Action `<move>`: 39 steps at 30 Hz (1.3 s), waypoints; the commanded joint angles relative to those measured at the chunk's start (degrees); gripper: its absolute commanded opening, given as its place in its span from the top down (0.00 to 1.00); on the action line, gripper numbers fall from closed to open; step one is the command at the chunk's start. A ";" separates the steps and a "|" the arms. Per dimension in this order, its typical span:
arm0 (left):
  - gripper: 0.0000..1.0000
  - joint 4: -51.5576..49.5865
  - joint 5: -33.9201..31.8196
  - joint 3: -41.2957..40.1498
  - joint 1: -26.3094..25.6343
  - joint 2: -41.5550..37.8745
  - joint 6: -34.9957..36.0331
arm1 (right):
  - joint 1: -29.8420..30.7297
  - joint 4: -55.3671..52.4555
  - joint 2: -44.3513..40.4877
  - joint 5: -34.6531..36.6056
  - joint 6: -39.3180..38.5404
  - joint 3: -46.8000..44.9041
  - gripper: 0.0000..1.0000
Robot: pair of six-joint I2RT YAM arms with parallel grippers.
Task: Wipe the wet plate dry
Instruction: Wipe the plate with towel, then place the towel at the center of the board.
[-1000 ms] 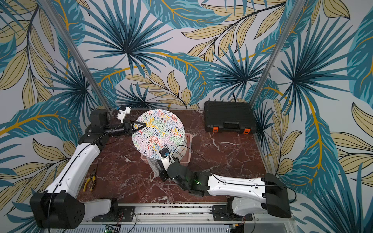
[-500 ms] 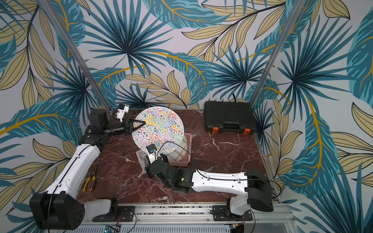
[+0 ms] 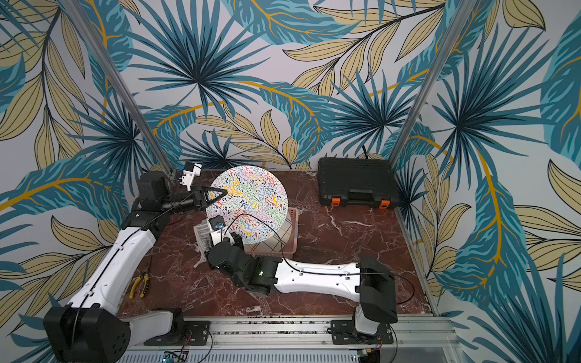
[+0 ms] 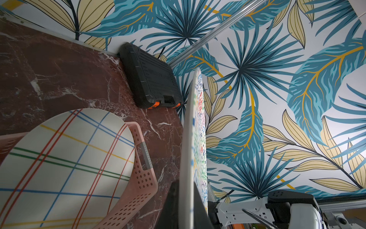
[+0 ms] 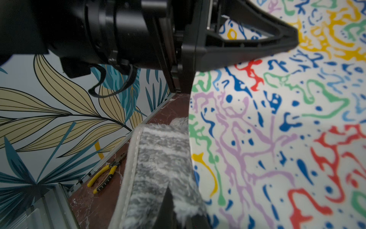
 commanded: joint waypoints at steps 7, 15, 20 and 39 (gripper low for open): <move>1.00 -3.62 4.27 -2.77 -0.01 -1.60 7.30 | -4.35 10.39 0.84 13.20 0.50 11.25 1.00; 1.00 -3.59 3.05 -3.01 0.07 -1.97 8.08 | -4.76 10.06 -7.94 7.67 3.44 5.10 1.00; 1.00 -3.61 2.87 -3.14 0.17 -2.58 8.21 | -5.98 0.25 -22.31 10.28 6.49 -4.49 1.00; 1.00 -9.91 2.28 0.33 0.33 -5.25 17.48 | -30.08 -52.33 -57.40 16.44 31.61 -35.53 1.00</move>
